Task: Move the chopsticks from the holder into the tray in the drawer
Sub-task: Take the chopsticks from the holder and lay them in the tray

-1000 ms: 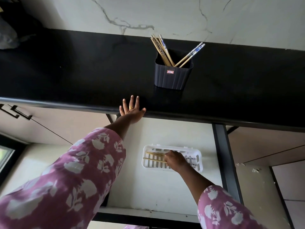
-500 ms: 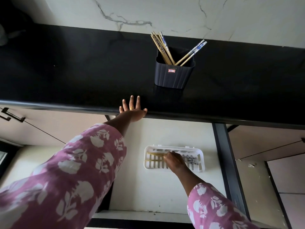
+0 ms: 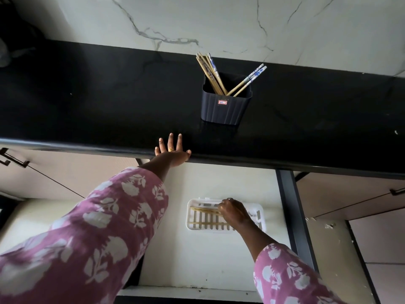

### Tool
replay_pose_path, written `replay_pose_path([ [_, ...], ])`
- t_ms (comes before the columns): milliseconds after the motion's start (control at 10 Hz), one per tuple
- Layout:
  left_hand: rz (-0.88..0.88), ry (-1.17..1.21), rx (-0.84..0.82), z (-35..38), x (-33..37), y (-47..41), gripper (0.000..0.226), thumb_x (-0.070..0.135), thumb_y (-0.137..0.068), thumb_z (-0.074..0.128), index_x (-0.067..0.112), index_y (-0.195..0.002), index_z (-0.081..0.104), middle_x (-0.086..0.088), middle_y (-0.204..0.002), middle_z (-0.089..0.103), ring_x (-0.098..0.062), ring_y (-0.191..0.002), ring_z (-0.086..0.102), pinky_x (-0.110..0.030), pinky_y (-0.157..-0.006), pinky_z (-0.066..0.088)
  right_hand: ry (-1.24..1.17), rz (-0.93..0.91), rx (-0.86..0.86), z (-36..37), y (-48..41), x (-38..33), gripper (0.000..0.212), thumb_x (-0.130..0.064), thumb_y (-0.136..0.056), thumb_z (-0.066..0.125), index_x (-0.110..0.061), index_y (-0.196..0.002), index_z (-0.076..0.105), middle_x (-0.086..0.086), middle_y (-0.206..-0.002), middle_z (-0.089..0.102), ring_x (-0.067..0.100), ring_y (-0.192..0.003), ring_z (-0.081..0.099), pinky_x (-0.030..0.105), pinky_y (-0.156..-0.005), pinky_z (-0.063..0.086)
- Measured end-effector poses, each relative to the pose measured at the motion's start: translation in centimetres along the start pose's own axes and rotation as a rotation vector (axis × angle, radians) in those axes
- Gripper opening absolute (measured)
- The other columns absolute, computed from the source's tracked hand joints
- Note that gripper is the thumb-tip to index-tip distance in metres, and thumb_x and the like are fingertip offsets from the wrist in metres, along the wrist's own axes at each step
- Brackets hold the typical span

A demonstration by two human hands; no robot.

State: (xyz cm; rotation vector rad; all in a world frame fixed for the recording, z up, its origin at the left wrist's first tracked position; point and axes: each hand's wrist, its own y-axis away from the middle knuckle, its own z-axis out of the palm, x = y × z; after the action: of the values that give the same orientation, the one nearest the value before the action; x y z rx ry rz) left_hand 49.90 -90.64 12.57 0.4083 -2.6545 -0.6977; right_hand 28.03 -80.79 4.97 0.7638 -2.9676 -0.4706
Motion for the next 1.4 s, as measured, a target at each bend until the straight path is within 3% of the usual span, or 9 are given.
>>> replay_pose_path([
  [100, -0.009, 0.009, 0.008, -0.1, 0.2, 0.3, 0.062, 0.054, -0.096, 0.024, 0.034, -0.150, 0.000, 0.005, -0.159, -0.009, -0.031, -0.144, -0.017, -0.044, -0.116, -0.007, 0.065, -0.148, 0.206, -3.1, -0.3, 1.8, 0.028, -0.005, -0.035, 0.084, -0.015, -0.048, 0.061, -0.004, -0.047, 0.059, 0.012, -0.046, 0.059, 0.015, -0.043, 0.044],
  [300, -0.067, 0.017, 0.003, -0.2, 0.7, 0.6, 0.060, 0.051, -0.097, 0.023, 0.033, -0.150, 0.001, 0.004, -0.160, -0.006, -0.031, -0.145, -0.013, -0.046, -0.116, -0.006, 0.060, -0.212, 0.756, -10.8, -3.2, 5.7, 0.015, 0.003, -0.075, 0.069, -0.009, -0.066, 0.067, 0.006, -0.059, 0.062, 0.024, -0.057, 0.063, 0.028, -0.055, 0.054],
  [500, -0.086, 0.150, 0.013, -1.7, 2.7, 0.4, 0.056, 0.045, -0.097, 0.019, 0.044, -0.145, -0.008, -0.007, -0.158, -0.016, -0.039, -0.143, -0.016, -0.063, -0.110, -0.006, -0.056, 0.026, 0.970, -18.0, -6.5, 9.5, 0.011, -0.001, -0.071, 0.077, -0.008, -0.067, 0.069, 0.008, -0.064, 0.069, 0.025, -0.061, 0.067, 0.027, -0.059, 0.056],
  [700, -0.082, 0.172, 0.030, -0.7, 2.7, 0.1, 0.065, 0.055, -0.095, 0.031, 0.038, -0.149, 0.000, -0.004, -0.158, -0.016, -0.039, -0.142, -0.018, -0.064, -0.109, -0.007, -0.442, 0.376, 0.900, -22.6, -11.2, 12.2, 0.020, -0.013, -0.092, 0.056, 0.000, -0.100, 0.070, 0.023, -0.101, 0.069, 0.037, -0.094, 0.064, 0.039, -0.082, 0.048],
  [800, -0.147, 0.021, -0.064, -0.5, 3.5, -0.2, 0.063, 0.065, -0.092, 0.019, 0.040, -0.148, 0.007, -0.006, -0.160, 0.004, -0.049, -0.141, -0.005, -0.060, -0.111, 0.001, -0.595, 0.426, 0.884, -24.3, -13.3, 12.5, 0.023, -0.016, -0.090, 0.059, 0.000, -0.104, 0.069, 0.021, -0.103, 0.071, 0.034, -0.097, 0.064, 0.034, -0.082, 0.048],
  [900, -0.126, 0.060, -0.046, -0.5, 3.5, -0.5, 0.064, 0.064, -0.092, 0.024, 0.041, -0.148, 0.005, -0.005, -0.160, -0.001, -0.047, -0.142, -0.009, -0.063, -0.111, -0.001, -0.835, 0.542, 0.848, -25.6, -15.5, 12.8, 0.028, -0.020, -0.087, 0.064, 0.003, -0.100, 0.070, 0.023, -0.098, 0.071, 0.029, -0.090, 0.065, 0.030, -0.072, 0.045],
  [1000, -0.084, 0.099, -0.013, -1.0, 2.8, -0.8, 0.073, 0.059, -0.091, 0.036, 0.041, -0.147, -0.008, -0.004, -0.157, -0.022, -0.040, -0.141, -0.020, -0.067, -0.108, -0.005, -1.037, 0.677, 0.855, -26.4, -17.2, 13.1, 0.032, -0.020, -0.084, 0.068, 0.006, -0.101, 0.069, 0.024, -0.101, 0.071, 0.029, -0.093, 0.068, 0.034, -0.075, 0.050],
  [1200, -0.183, 0.024, -0.120, -0.7, 3.7, -0.9, 0.059, 0.063, -0.093, 0.014, 0.041, -0.148, 0.012, -0.005, -0.159, 0.011, -0.051, -0.140, -0.003, -0.058, -0.112, 0.003, -1.177, 0.786, 0.850, -26.5, -18.5, 13.5, 0.026, -0.013, -0.082, 0.069, 0.004, -0.102, 0.070, 0.021, -0.102, 0.072, 0.027, -0.095, 0.069, 0.029, -0.073, 0.051],
  [1400, -0.182, 0.002, -0.050, 0.3, 3.6, -1.2, 0.062, 0.067, -0.090, 0.014, 0.043, -0.147, 0.008, -0.003, -0.159, 0.011, -0.052, -0.140, -0.001, -0.060, -0.111, 0.003, -1.276, 0.808, 0.919, -27.1, -17.4, 13.2, 0.025, -0.013, -0.077, 0.073, 0.001, -0.098, 0.072, 0.020, -0.093, 0.074, 0.026, -0.084, 0.071, 0.030, -0.073, 0.055],
])
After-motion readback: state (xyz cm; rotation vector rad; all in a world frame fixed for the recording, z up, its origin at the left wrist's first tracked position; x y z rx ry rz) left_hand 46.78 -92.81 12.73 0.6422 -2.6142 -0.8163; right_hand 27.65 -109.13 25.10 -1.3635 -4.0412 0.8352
